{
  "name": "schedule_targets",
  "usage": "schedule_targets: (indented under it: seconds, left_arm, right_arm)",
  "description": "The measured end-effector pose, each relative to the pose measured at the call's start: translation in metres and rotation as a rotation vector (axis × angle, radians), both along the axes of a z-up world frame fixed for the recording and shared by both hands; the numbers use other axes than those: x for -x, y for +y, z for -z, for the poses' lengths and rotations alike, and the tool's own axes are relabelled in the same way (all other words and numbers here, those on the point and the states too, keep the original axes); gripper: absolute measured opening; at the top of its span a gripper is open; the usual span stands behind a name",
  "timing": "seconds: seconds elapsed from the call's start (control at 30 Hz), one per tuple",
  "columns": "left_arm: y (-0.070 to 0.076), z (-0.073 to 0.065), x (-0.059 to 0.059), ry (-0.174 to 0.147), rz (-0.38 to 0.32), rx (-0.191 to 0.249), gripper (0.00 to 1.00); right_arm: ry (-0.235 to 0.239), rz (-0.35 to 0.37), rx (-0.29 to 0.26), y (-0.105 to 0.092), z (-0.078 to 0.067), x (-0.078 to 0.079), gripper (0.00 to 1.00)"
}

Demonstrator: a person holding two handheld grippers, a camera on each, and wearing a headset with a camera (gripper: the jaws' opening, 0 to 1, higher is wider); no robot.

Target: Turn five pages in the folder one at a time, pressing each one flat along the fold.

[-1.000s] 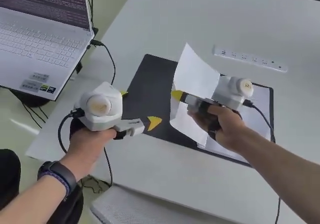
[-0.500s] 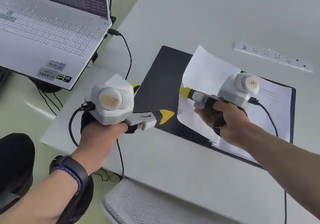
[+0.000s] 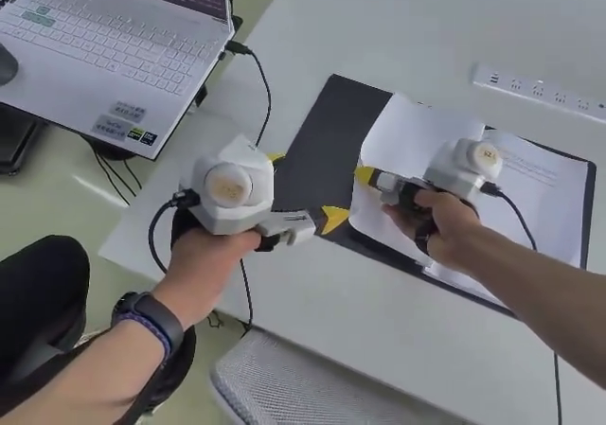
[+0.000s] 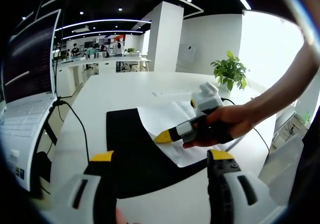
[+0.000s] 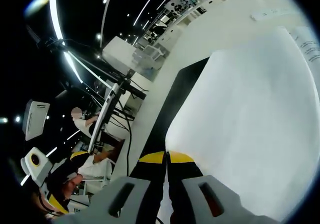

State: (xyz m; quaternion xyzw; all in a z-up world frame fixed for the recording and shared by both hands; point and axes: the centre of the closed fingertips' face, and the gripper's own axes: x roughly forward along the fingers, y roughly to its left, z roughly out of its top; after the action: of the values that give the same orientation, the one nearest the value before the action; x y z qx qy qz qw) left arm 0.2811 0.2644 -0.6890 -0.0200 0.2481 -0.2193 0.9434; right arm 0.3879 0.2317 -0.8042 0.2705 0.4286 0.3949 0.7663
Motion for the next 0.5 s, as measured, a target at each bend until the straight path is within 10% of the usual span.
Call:
schedule_targets:
  seconds: [0.5]
  left_arm:
    - [-0.001, 0.006, 0.002, 0.015, 0.0, -0.009, 0.73]
  right_arm:
    - [0.074, 0.026, -0.002, 0.001, 0.019, 0.005, 0.0]
